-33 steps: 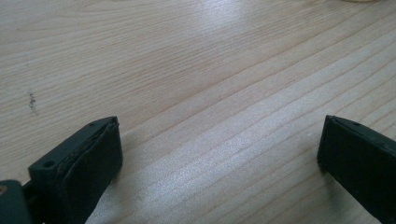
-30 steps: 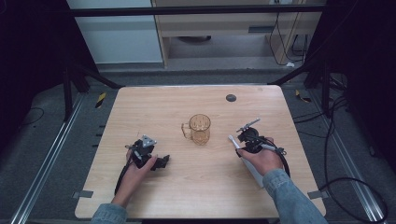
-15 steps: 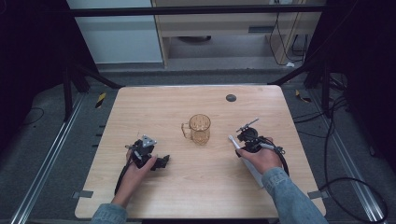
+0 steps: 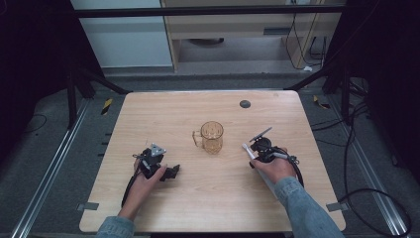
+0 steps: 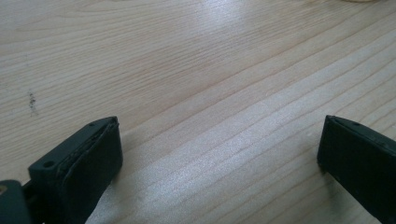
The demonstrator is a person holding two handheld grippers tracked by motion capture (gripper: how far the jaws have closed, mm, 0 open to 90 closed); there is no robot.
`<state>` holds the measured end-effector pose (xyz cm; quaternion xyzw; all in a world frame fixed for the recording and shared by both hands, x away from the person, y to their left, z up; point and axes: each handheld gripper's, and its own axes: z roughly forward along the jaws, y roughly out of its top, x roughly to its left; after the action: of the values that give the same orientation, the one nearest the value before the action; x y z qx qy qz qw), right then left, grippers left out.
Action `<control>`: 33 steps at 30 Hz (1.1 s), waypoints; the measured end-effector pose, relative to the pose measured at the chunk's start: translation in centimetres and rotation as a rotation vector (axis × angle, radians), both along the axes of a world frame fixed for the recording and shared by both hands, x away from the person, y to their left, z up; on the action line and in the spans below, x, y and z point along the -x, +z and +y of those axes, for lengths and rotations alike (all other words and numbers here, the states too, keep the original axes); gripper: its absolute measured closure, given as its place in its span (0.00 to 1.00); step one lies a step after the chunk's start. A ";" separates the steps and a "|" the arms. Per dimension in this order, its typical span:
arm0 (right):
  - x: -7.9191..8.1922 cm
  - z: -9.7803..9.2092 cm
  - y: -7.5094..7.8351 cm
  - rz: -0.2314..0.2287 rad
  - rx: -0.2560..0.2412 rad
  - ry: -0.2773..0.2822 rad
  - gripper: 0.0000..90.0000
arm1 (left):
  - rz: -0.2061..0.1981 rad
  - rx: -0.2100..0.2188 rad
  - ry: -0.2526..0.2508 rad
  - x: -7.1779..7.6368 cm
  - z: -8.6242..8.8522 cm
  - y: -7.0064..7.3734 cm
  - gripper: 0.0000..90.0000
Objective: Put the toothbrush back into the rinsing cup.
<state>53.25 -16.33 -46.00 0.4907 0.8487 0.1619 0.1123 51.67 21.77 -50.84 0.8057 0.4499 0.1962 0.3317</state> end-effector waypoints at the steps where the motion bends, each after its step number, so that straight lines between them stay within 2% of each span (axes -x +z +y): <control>1: 0.0 0.0 0.0 0.000 0.000 0.000 0.55 | -0.001 0.002 0.001 0.0 0.0 0.0 0.00; 4: 0.2 -0.2 -0.1 0.001 0.000 -0.004 0.56 | 0.000 -0.001 -0.001 0.0 0.0 0.0 0.00; 8: 0.4 -0.2 -0.5 0.024 -0.005 -0.008 0.60 | -0.001 0.002 0.001 0.0 0.0 0.0 0.00; 33: 0.9 -0.6 -0.8 0.055 0.013 0.000 0.71 | 0.000 -0.002 -0.002 0.0 0.0 0.0 0.00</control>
<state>52.32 -16.90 -46.76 0.4944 0.8525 0.1427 0.0920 51.68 21.79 -50.84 0.8064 0.4490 0.1961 0.3312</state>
